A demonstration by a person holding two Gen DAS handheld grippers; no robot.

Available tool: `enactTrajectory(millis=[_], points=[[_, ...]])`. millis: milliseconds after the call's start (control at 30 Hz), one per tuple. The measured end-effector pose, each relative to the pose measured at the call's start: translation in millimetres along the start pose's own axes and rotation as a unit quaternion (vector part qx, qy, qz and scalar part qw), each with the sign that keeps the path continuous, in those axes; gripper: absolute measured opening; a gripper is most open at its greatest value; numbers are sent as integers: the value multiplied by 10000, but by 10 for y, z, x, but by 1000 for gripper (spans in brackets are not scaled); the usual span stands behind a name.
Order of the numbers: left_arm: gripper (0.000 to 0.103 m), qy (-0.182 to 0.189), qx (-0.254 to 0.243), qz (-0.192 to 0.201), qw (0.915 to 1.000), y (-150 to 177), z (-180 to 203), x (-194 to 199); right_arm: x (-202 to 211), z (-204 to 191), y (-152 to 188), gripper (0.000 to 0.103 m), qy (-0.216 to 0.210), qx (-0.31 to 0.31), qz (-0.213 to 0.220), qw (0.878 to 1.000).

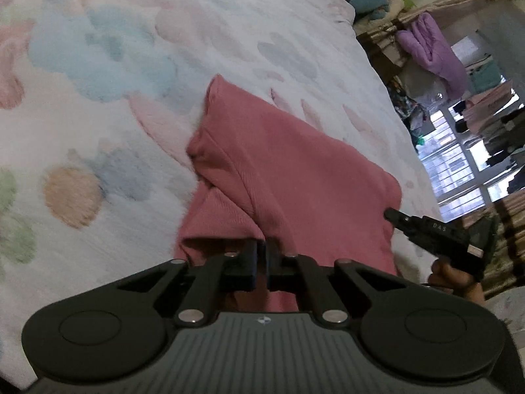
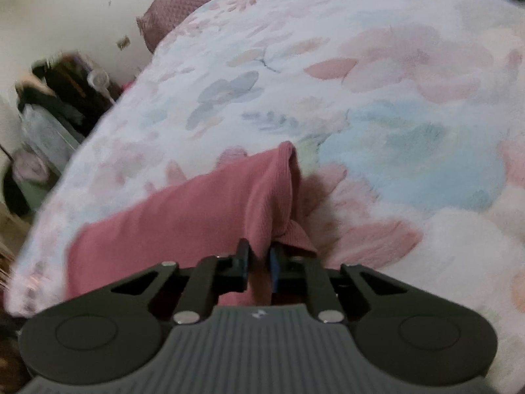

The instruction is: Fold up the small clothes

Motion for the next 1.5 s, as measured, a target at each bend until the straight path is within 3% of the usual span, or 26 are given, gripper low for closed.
enactTrajectory(millis=[100, 167, 233, 267, 367, 433, 467, 533, 733, 767, 833, 867, 967, 1067, 1200, 1233, 1300, 1400, 1500], points=[[3, 170, 655, -46, 9977, 16, -216, -68, -71, 185, 21, 7, -420, -741, -281, 9960], [3, 479, 1362, -155, 9894, 42, -464, -135, -142, 326, 60, 10, -438, -1140, -419, 9916], [3, 638, 1509, -164, 9863, 50, -540, -140, -175, 426, 102, 13, -385, -1303, -432, 9898], [4, 635, 1432, -137, 9876, 42, -520, -117, -154, 438, 115, 21, -439, -1346, -398, 9891], [34, 668, 1199, -78, 9905, 30, -426, -24, 8, 380, 135, 47, -373, -1192, -258, 9918], [57, 714, 1233, 6, 9898, 32, -407, 35, 151, 310, 165, 52, -182, -937, -200, 9952], [58, 721, 1252, 31, 9895, 39, -401, 60, 226, 274, 200, 55, -69, -851, -208, 9961], [58, 719, 1275, 2, 9892, 72, -402, 80, 339, 251, 301, 56, -22, -796, -372, 9961], [57, 728, 1273, -183, 9890, 121, -393, -42, 457, 121, 615, 56, -397, -648, -715, 9945], [53, 764, 1242, -245, 9890, 118, -378, -72, 432, 107, 647, 54, -399, -610, -750, 9945], [4, 610, 987, -371, 9926, 114, -294, -114, 370, 70, 685, 30, -273, -509, -809, 9950], [4, 582, 939, -429, 9930, 123, -277, -122, 339, 58, 686, 3, -217, -457, -843, 9952], [4, 566, 1006, -427, 9924, 151, -274, -72, 366, 61, 648, 0, -267, -471, -844, 9950], [4, 115, 869, -578, 9945, 180, -320, -87, 459, 71, 624, 0, -178, -356, -781, 9961], [6, 139, 840, -609, 9945, 206, -334, -31, 423, 99, 714, 3, 472, 73, -949, 9943], [7, 154, 737, -607, 9953, 197, -299, 7, 457, 114, 706, 5, 427, 50, -895, 9951], [19, 157, 535, -583, 9967, 176, -216, 97, 574, 177, 679, 27, 173, -252, -713, 9970], [29, 44, 273, -139, 9995, 84, -148, 306, 780, 184, 616, 30, 40, -293, -292, 9991], [41, 87, 483, 324, 9983, -55, -237, 451, 916, -14, 590, 36, 74, 227, 18, 9997]])
Point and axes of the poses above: each gripper's, at about its wrist camera, not at the fingertips, and x roughly against the way its jaws point, z to its right, y to its underside, the point moved 2 cm from there along -x, roughly the way its jaws point, and after that the axes turned 8 degrees about y, right-handed, at the moved point
